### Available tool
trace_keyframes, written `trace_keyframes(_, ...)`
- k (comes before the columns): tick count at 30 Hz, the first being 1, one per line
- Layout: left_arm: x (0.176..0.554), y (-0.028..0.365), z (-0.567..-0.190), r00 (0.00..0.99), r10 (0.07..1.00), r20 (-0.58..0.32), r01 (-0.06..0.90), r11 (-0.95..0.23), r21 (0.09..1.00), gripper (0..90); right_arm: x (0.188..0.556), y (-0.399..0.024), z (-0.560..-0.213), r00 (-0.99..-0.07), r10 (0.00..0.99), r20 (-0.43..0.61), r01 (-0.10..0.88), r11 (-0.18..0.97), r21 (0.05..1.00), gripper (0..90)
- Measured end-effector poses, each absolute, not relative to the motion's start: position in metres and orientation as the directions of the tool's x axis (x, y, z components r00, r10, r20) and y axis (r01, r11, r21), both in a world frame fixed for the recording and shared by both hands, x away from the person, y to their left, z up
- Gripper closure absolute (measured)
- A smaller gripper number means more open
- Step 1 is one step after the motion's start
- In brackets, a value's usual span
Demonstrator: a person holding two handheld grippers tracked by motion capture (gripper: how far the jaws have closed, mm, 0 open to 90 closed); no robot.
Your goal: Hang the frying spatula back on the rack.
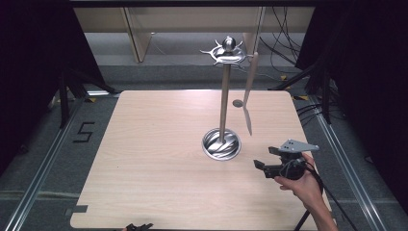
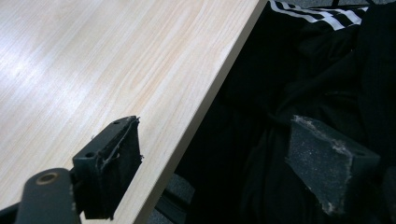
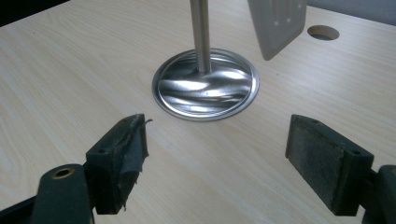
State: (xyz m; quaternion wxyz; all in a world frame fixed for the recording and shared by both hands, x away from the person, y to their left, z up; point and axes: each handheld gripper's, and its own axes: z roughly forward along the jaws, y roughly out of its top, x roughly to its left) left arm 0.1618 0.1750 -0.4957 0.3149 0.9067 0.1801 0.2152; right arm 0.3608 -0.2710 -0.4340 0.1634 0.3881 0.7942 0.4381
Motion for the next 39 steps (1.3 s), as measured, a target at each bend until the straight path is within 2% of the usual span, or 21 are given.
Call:
trace_keyframes(19,0.162,0.176,-0.496,0.842,0.463,0.276,0.194,-0.737,0.647,16.8,0.346,-0.262,-0.440,-0.663,0.743,0.092,0.472,0.320,0.821,21.9)
trace_keyframes(23,0.162,0.176,-0.496,0.840,0.465,0.279,0.193,-0.737,0.647,16.8,0.343,-0.262,-0.442,-0.672,0.737,0.067,0.453,0.338,0.825,21.8)
trace_keyframes(39,0.162,0.176,-0.496,0.843,0.463,0.275,0.195,-0.738,0.646,16.8,0.318,-0.267,-0.456,-0.680,0.727,0.095,0.477,0.339,0.811,21.7)
